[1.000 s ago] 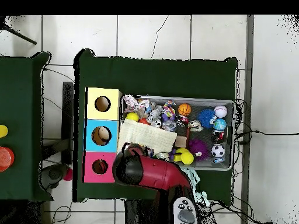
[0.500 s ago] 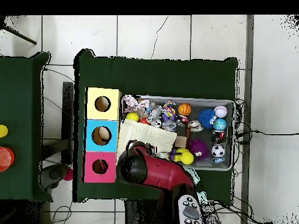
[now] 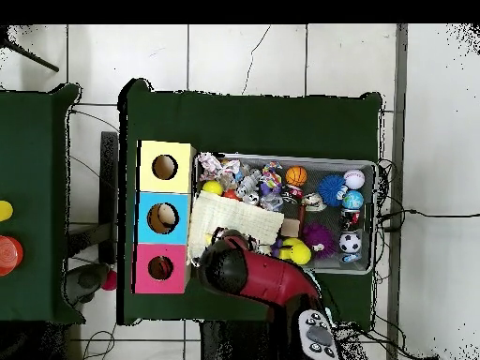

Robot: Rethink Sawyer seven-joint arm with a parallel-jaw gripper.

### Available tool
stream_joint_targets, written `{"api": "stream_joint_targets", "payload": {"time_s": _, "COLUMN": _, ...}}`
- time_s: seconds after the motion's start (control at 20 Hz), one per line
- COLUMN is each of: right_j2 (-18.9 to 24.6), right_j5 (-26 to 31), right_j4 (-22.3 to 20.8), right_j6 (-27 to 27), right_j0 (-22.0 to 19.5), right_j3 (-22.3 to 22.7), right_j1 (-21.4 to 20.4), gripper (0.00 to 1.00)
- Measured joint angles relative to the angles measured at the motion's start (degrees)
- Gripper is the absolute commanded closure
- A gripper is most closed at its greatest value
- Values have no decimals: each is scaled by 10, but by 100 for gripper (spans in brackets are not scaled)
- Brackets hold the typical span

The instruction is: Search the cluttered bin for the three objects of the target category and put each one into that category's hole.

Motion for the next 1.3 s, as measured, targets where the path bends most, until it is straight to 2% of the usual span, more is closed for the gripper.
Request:
{"api": "stream_joint_targets", "payload": {"time_s": 0.3, "right_j2": 23, "right_j5": 3, "right_j4": 3, "right_j6": 0, "right_j0": -23, "right_j3": 5, "right_j1": -1, "gripper": 0}}
{"api": "stream_joint_targets", "payload": {"time_s": 0.75, "right_j2": 74, "right_j5": 36, "right_j4": 29, "right_j6": 0, "right_j0": -61, "right_j3": 14, "right_j1": -12, "gripper": 0}}
{"api": "stream_joint_targets", "payload": {"time_s": 1.3, "right_j2": 95, "right_j5": 49, "right_j4": 40, "right_j6": 0, "right_j0": -64, "right_j3": 28, "right_j1": -17, "gripper": 0}}
